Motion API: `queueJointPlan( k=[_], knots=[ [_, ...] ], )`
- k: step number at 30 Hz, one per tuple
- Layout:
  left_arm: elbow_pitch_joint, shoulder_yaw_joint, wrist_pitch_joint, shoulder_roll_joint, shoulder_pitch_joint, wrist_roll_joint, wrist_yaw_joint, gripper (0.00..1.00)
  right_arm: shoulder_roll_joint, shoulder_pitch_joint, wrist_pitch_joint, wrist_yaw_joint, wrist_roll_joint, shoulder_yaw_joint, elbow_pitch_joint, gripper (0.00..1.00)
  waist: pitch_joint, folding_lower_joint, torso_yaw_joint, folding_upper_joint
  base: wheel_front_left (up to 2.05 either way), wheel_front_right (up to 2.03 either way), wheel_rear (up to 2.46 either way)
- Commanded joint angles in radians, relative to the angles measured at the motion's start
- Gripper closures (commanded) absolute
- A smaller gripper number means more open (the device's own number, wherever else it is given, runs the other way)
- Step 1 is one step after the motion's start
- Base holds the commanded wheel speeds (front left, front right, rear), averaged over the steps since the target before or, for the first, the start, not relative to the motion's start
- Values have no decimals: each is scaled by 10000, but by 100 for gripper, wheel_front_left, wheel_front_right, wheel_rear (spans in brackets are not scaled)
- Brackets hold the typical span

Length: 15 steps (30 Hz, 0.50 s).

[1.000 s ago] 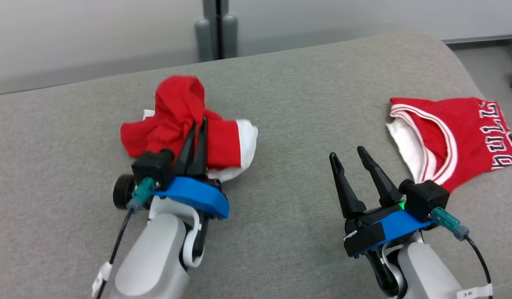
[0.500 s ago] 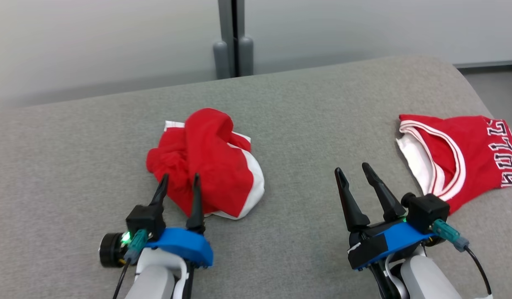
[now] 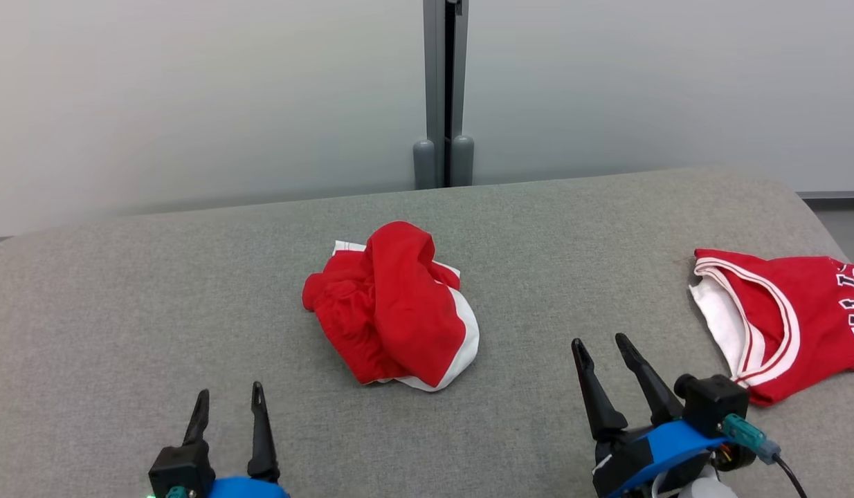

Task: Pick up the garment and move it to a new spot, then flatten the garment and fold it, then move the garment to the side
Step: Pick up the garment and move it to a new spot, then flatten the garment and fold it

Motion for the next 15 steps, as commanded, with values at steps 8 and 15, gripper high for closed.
queueJointPlan(
  k=[8,15],
  knots=[
    [-130,206,-26,-57,734,190,-231,0,-18,443,-6,2,-8,-131,103,0,-190,1,53,1,0,0,0],
    [239,-474,-26,-73,303,-295,-777,0,-19,287,-6,2,-22,-53,33,0,72,1,-30,1,0,0,0]
  ],
)
